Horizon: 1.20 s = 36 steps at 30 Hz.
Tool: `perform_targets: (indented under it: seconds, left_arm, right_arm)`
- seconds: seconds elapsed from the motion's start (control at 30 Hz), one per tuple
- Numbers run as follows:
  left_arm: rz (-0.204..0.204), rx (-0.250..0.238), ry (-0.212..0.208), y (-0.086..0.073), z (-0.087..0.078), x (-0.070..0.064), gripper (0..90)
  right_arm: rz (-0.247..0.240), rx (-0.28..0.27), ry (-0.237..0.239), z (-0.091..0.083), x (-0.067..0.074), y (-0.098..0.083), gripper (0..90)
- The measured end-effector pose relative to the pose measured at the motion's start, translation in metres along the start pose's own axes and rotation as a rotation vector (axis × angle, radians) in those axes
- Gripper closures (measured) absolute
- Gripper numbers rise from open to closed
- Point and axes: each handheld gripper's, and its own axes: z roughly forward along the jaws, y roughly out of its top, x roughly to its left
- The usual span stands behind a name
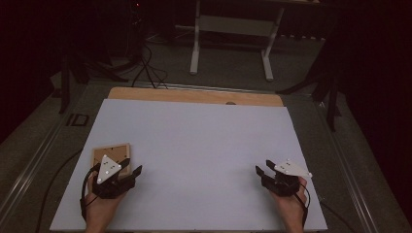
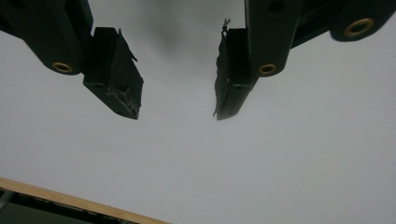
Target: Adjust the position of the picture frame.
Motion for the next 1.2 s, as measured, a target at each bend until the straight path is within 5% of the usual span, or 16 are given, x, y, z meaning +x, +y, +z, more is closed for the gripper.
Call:
perform_targets:
  seconds: [0.43, 0.73, 1.0, 1.2]
  left_arm:
    - [0.036, 0.028, 0.002, 0.0, 0.003, -0.002, 52.1]
    - [0.06, 0.065, -0.019, 0.001, 0.005, -0.003, 65.0]
    - [0.002, 0.031, -0.048, 0.001, -0.002, 0.014, 83.1]
    - [-0.014, 0.048, -0.022, 0.0, -0.006, 0.025, 89.2]
  right_arm:
    - [-0.01, -0.022, -0.017, -0.002, 0.0, 0.002, 49.1]
    - [-0.028, -0.004, -0.019, 0.0, 0.001, 0.002, 48.9]
    - [-0.035, 0.001, -0.023, 0.002, 0.003, 0.002, 48.6]
    - [-0.031, -0.004, -0.023, 0.001, 0.002, 0.002, 48.1]
